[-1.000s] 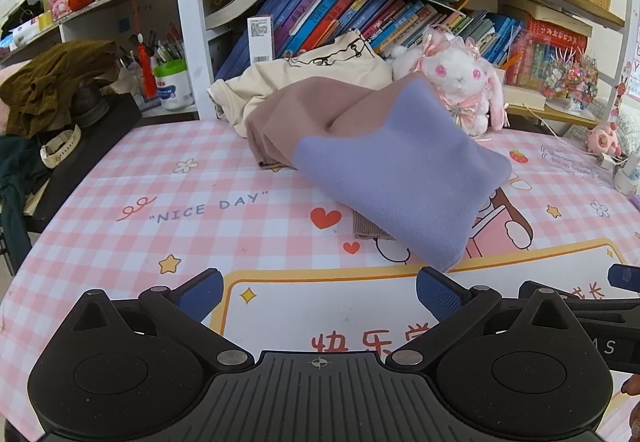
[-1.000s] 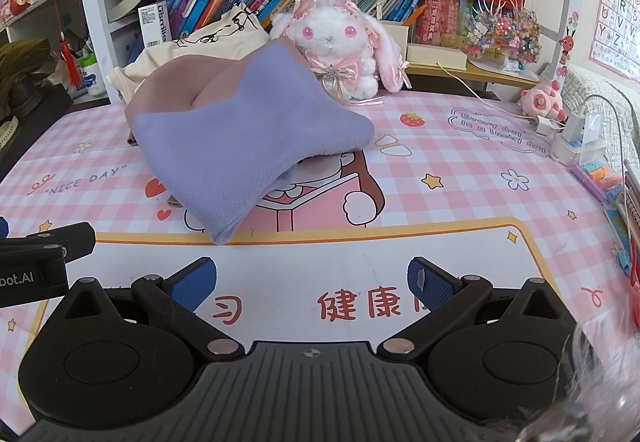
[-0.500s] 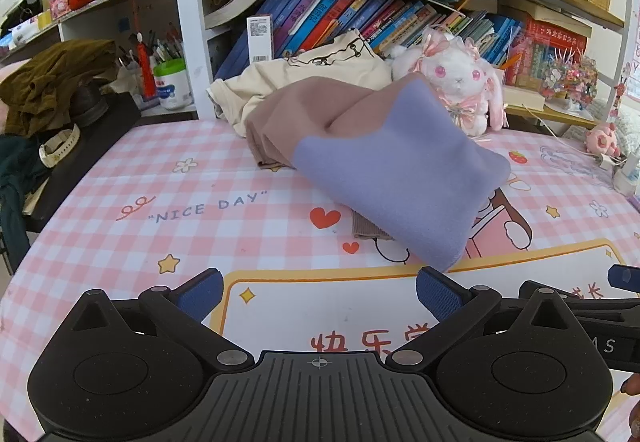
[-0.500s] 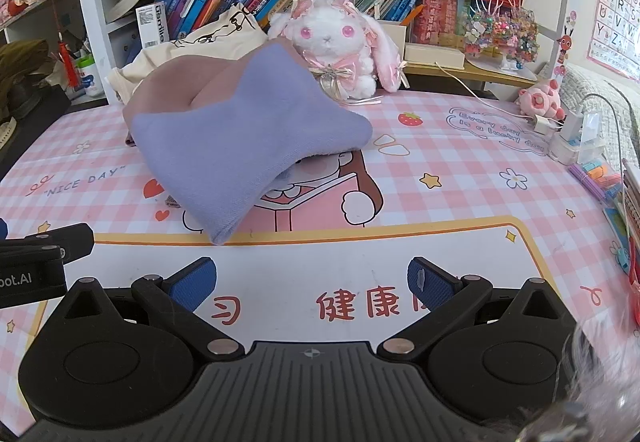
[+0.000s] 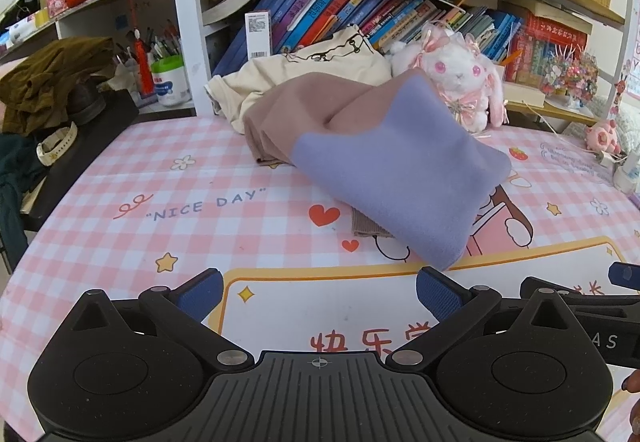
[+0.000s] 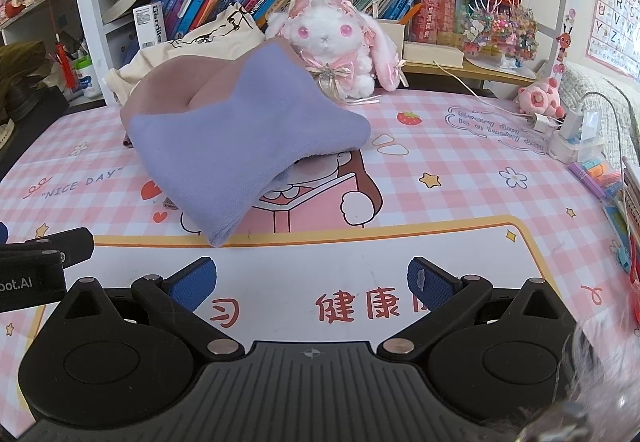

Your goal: Fold clothes

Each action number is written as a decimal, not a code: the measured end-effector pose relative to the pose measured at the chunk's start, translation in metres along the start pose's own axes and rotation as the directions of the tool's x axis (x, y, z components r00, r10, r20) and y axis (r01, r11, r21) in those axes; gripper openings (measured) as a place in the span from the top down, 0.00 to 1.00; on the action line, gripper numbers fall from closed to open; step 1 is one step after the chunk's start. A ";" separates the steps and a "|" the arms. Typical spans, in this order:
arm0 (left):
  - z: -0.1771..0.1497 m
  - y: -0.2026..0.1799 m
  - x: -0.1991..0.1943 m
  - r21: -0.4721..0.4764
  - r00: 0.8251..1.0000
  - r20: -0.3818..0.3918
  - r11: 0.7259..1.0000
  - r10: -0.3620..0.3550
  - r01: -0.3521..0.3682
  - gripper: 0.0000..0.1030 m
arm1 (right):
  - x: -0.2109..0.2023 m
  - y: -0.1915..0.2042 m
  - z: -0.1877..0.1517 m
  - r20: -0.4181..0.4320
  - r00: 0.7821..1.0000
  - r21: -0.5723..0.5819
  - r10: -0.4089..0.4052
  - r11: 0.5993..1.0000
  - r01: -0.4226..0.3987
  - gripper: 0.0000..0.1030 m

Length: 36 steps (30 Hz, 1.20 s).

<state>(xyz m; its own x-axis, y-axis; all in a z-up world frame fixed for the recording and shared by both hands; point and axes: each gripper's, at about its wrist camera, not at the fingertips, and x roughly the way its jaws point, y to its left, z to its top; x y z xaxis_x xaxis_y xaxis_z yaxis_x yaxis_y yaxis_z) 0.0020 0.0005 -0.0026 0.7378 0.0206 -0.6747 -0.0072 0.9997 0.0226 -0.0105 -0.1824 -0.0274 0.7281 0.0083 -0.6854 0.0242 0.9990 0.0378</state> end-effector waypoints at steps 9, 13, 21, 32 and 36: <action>0.000 0.000 0.001 -0.006 1.000 -0.004 1.000 0.004 -0.004 0.00 | 0.001 0.001 0.001 -0.001 1.000 -0.005 0.005 1.000 -0.005 0.00; -0.001 0.000 0.001 -0.007 1.000 -0.007 1.000 0.003 -0.003 0.00 | 0.001 0.001 0.001 -0.001 1.000 -0.005 0.004 1.000 -0.004 0.00; 0.000 0.000 0.001 -0.007 1.000 -0.004 1.000 -0.002 0.002 0.00 | 0.002 0.001 0.000 0.001 1.000 -0.005 0.006 1.000 -0.006 0.00; 0.001 -0.006 0.001 0.024 1.000 0.007 1.000 -0.002 0.002 0.00 | 0.004 0.002 0.002 0.002 1.000 -0.007 0.017 1.000 -0.017 0.00; 0.001 -0.005 0.001 0.019 0.999 0.012 0.999 -0.029 0.029 0.00 | 0.006 0.001 0.002 0.000 1.000 -0.007 0.020 1.000 -0.020 0.00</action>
<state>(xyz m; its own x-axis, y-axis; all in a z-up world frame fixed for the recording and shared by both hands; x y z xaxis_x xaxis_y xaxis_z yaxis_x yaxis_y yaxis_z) 0.0037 -0.0048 -0.0025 0.7459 -0.0089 -0.6660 0.0269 0.9995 0.0168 -0.0048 -0.1813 -0.0294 0.7282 0.0286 -0.6848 0.0049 0.9989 0.0470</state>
